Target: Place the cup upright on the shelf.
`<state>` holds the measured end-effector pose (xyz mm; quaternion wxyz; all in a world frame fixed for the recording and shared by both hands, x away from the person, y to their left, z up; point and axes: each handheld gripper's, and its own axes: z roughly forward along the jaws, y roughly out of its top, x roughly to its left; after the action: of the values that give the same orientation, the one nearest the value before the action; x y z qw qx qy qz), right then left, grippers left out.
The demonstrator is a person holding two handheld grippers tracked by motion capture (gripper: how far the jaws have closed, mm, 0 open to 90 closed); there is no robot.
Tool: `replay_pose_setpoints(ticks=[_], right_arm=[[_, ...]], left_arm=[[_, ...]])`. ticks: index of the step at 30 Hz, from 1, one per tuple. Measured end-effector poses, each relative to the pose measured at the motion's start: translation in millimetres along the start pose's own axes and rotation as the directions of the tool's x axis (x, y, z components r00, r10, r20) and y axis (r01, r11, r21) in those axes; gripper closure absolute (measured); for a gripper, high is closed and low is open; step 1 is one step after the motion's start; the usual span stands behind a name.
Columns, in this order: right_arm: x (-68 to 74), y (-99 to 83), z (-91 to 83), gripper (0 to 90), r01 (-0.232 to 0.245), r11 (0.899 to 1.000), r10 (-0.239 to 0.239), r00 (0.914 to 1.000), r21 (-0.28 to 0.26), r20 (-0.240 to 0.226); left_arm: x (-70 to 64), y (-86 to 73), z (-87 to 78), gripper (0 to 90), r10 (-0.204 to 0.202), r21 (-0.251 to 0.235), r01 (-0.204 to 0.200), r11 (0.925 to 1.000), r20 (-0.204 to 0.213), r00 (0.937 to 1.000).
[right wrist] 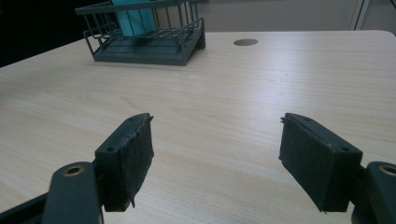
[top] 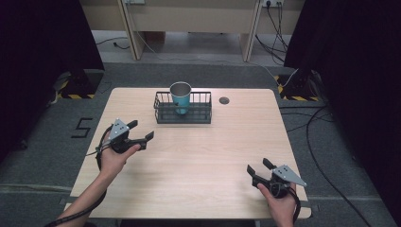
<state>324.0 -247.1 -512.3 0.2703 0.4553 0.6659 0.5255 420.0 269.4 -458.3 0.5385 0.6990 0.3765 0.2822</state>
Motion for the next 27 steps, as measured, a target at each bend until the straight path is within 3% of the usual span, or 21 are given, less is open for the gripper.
replay_pose_setpoints(ticks=[27], right_arm=[[0.0,0.0,0.0,26.4,-0.001,1.0,0.001,1.0,-0.001,0.002]], left_arm=[[5.6,-32.9,-37.1,14.4,-0.023,0.026,0.023,0.9994,-0.023,0.9995]])
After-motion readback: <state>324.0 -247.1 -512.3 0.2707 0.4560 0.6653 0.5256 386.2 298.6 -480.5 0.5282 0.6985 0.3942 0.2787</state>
